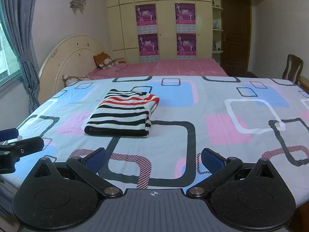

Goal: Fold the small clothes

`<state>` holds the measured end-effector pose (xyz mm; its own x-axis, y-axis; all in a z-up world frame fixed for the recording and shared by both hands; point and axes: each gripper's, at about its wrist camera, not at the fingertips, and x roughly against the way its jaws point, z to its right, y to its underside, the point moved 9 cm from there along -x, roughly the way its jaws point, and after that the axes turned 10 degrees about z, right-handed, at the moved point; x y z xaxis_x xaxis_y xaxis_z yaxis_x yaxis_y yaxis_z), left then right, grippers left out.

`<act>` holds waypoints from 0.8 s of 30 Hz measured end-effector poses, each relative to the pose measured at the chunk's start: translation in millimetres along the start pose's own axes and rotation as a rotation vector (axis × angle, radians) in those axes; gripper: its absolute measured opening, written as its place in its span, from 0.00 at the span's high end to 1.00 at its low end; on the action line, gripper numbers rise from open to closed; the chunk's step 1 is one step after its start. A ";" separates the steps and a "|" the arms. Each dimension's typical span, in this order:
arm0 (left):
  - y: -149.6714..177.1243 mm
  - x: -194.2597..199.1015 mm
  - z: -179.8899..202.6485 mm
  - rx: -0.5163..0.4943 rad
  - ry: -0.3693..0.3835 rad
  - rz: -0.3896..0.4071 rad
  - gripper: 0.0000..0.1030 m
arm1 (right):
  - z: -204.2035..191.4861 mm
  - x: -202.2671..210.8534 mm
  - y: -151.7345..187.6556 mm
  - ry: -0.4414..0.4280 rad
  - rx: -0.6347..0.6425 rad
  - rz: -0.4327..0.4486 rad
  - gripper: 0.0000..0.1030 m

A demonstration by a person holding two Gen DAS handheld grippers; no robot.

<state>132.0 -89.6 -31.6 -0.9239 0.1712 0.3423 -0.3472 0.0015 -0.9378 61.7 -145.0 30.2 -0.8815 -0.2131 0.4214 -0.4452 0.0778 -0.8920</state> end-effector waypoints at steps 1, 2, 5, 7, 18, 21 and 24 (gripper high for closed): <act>-0.1 -1.0 -0.3 0.000 -0.001 -0.001 0.00 | 0.2 -0.7 -0.4 -0.002 -0.001 -0.002 0.00; 0.3 -1.5 -0.3 0.000 -0.001 -0.003 0.00 | 0.5 -0.7 -0.5 -0.003 0.000 -0.003 0.00; 1.0 -3.5 -0.8 0.001 -0.004 -0.004 0.00 | 0.2 -1.7 -1.0 -0.005 0.001 -0.004 0.00; 1.0 -3.6 -0.9 0.001 -0.004 -0.005 0.00 | 0.6 -2.7 -1.8 -0.007 0.001 -0.006 0.00; 0.5 -3.7 -0.9 -0.002 -0.005 -0.003 0.00 | 1.6 -5.1 -3.5 -0.009 -0.001 -0.004 0.00; 0.4 -3.7 -0.8 -0.002 -0.005 -0.003 0.00 | 1.5 -5.0 -3.5 -0.010 -0.002 -0.004 0.00; 0.2 -4.3 -1.5 -0.004 -0.004 -0.002 0.00 | 0.8 -4.7 -3.3 -0.010 -0.002 -0.004 0.00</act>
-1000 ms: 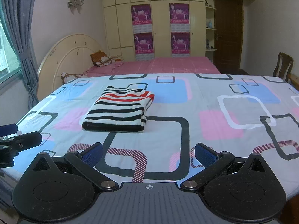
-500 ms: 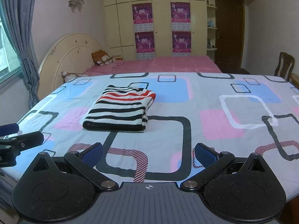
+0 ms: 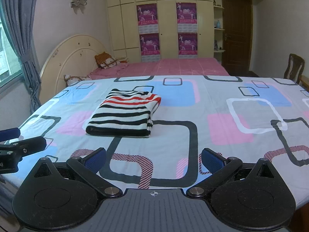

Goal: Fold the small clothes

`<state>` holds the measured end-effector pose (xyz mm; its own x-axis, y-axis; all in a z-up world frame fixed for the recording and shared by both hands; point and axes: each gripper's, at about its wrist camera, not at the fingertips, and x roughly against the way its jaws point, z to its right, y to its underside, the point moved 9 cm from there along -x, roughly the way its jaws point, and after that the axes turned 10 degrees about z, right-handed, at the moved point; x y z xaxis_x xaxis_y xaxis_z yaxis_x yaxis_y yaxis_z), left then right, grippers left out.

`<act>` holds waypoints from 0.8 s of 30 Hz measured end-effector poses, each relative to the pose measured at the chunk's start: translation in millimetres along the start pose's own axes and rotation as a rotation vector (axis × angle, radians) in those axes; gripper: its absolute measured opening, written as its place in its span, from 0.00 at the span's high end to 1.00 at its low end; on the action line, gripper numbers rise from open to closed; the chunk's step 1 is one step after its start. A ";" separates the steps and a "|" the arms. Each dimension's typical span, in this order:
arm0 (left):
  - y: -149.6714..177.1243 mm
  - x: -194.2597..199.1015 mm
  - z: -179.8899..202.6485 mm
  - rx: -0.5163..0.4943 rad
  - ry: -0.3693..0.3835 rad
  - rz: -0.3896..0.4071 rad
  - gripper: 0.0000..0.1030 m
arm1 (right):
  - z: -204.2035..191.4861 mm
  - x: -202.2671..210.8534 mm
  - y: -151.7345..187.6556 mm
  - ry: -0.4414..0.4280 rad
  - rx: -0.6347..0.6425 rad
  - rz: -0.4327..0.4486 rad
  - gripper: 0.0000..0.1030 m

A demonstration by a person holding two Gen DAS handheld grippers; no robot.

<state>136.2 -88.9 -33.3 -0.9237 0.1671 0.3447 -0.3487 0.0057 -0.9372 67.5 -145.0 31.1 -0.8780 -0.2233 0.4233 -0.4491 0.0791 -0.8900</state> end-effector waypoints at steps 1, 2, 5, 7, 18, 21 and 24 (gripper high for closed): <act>0.0 -0.1 -0.5 -0.001 0.001 -0.001 0.00 | 0.0 0.0 -0.1 -0.001 0.000 0.000 0.00; -0.4 -0.6 -0.3 -0.001 0.000 0.000 0.00 | 0.0 0.0 -0.1 -0.001 0.000 0.001 0.00; -0.6 -0.8 -0.3 -0.002 0.001 0.000 0.00 | -0.4 0.2 0.0 0.001 -0.002 0.002 0.00; -0.7 -1.1 0.2 -0.003 0.001 0.000 0.00 | -0.5 0.4 0.0 0.000 -0.001 0.003 0.00; -1.1 -1.3 0.9 -0.005 0.000 0.000 0.00 | -2.1 1.8 0.6 -0.005 0.001 0.004 0.00; -1.1 -1.2 1.1 -0.006 0.001 0.001 0.00 | -1.5 3.0 0.5 -0.007 0.001 0.004 0.00; -1.0 -1.3 1.0 -0.006 0.001 0.000 0.00 | -1.5 3.0 0.5 -0.006 0.001 0.004 0.00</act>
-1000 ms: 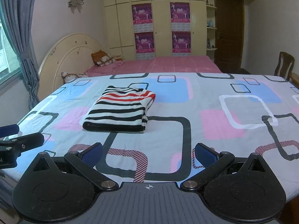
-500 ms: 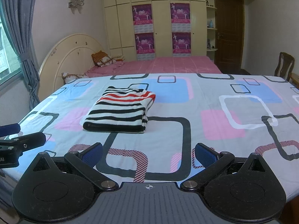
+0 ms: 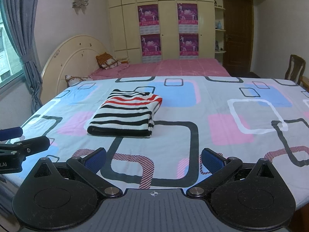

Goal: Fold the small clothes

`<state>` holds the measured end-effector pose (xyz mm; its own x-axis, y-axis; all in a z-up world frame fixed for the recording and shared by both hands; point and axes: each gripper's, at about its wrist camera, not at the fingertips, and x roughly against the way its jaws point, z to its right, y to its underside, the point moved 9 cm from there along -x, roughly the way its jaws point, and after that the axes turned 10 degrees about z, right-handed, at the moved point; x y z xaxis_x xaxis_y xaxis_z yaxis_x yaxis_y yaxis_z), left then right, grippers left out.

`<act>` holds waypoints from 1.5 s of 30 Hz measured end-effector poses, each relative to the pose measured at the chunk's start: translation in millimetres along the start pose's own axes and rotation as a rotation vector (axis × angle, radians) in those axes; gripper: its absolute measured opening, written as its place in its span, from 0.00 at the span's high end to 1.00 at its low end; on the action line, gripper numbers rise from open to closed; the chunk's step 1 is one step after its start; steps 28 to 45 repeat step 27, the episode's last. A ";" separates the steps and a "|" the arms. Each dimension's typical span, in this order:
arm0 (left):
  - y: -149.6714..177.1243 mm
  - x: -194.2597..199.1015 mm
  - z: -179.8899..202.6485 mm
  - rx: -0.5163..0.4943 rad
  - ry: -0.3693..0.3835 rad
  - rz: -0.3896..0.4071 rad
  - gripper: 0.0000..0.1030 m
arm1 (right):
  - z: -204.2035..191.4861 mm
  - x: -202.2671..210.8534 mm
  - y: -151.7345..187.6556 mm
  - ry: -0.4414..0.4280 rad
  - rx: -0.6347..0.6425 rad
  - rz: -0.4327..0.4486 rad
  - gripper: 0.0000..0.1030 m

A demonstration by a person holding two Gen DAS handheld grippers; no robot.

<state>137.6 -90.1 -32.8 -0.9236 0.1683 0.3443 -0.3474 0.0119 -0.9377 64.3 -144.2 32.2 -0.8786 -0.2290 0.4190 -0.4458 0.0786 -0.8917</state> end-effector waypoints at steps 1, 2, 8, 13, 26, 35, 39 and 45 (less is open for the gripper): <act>0.1 0.0 0.0 0.000 0.000 0.000 0.00 | -0.3 0.3 0.0 0.000 0.001 0.000 0.00; 0.0 0.0 -0.1 -0.001 -0.001 0.000 0.00 | 0.0 0.0 -0.1 -0.001 0.000 0.001 0.00; -0.3 0.5 1.2 -0.001 0.003 0.003 0.00 | -2.0 0.1 -0.2 -0.009 0.011 0.001 0.00; -1.0 0.6 0.0 -0.001 -0.004 0.005 0.00 | -2.9 0.4 -0.2 -0.016 0.018 0.002 0.00; 0.8 -1.1 0.5 -0.003 -0.025 0.000 0.00 | -0.2 0.7 -0.2 -0.026 0.019 0.008 0.00; 1.1 -1.6 2.1 -0.006 -0.026 -0.001 0.00 | -0.5 0.6 -0.2 -0.028 0.020 0.007 0.00; 1.1 -1.6 2.1 -0.006 -0.026 -0.001 0.00 | -0.5 0.6 -0.2 -0.028 0.020 0.007 0.00; 1.1 -1.6 2.1 -0.006 -0.026 -0.001 0.00 | -0.5 0.6 -0.2 -0.028 0.020 0.007 0.00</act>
